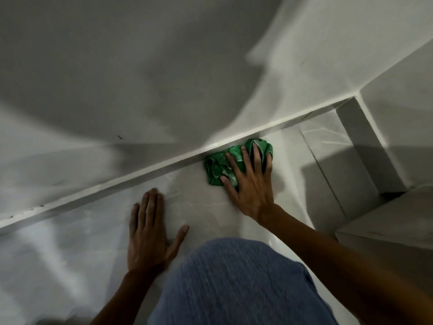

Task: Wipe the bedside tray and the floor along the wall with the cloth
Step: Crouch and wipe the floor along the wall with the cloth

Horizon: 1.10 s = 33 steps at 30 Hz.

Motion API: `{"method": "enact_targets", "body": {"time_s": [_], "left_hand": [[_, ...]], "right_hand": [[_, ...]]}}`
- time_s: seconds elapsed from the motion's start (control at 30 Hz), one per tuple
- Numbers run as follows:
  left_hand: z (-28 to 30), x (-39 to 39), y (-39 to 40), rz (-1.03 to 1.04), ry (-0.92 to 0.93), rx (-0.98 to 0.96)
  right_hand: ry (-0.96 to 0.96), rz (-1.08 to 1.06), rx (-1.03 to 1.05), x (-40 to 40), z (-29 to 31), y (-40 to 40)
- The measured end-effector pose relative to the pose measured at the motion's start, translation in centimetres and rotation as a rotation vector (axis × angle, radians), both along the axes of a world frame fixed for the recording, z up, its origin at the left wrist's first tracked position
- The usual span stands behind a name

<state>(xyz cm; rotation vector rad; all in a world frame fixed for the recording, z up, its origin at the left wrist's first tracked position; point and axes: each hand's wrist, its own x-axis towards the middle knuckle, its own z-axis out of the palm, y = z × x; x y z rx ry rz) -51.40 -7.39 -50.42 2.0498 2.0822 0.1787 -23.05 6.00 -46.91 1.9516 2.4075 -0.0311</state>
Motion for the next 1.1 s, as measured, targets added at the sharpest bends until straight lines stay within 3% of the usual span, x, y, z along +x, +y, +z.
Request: {"method": "enact_targets", "body": {"time_s": [0.3, 0.7, 0.9, 1.1], "left_hand": [[-0.2, -0.2, 0.1, -0.003, -0.010, -0.004], [0.0, 0.1, -0.1, 0.003, -0.003, 0.004], [-0.4, 0.0, -0.2, 0.007, 0.001, 0.020], [0.0, 0.4, -0.3, 0.055, -0.034, 0.054]], "right_hand": [[0.010, 0.017, 0.094, -0.2, 0.6, 0.3], [0.160, 0.028, -0.011, -0.2, -1.6, 0.1], [0.269, 0.208, -0.048, -4.0, -2.1, -2.1], [0.237, -0.109, 0.001, 0.8, -2.1, 0.2]]}}
